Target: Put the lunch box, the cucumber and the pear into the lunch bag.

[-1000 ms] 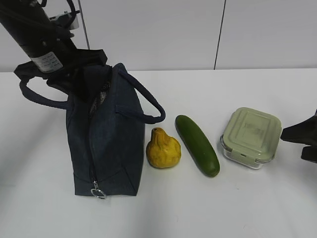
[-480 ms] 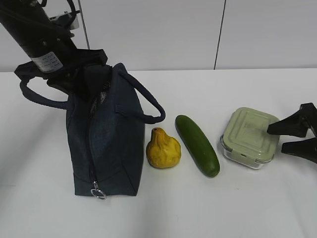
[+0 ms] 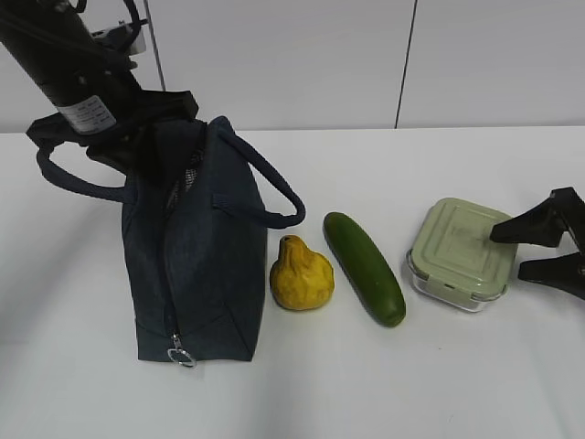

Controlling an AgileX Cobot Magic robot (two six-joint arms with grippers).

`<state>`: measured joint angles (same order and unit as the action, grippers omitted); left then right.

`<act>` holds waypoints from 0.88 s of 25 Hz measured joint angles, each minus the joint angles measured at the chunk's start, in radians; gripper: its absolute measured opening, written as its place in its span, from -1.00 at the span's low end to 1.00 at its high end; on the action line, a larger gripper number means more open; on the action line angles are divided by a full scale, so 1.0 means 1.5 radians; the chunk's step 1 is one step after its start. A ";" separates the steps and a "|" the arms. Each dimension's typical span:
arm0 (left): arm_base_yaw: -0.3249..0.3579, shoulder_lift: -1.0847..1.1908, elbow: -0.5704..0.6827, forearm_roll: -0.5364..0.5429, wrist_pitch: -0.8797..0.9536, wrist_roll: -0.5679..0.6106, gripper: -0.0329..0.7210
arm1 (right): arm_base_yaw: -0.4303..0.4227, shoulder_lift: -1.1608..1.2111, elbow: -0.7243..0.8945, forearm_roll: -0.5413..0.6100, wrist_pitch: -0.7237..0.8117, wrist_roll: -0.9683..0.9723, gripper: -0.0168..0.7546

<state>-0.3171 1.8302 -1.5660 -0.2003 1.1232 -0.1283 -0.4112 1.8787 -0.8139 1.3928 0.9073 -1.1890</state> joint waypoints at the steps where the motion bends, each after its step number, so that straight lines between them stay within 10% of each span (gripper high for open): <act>1: 0.000 0.000 0.000 0.000 0.000 0.000 -0.91 | 0.000 0.007 -0.004 0.000 0.001 0.000 0.52; 22: 0.000 0.000 0.000 0.001 -0.001 0.000 -0.91 | 0.000 0.124 -0.063 0.011 0.092 0.000 0.58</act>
<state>-0.3171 1.8302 -1.5660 -0.1993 1.1221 -0.1283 -0.4112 2.0644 -0.9090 1.4096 1.0452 -1.1890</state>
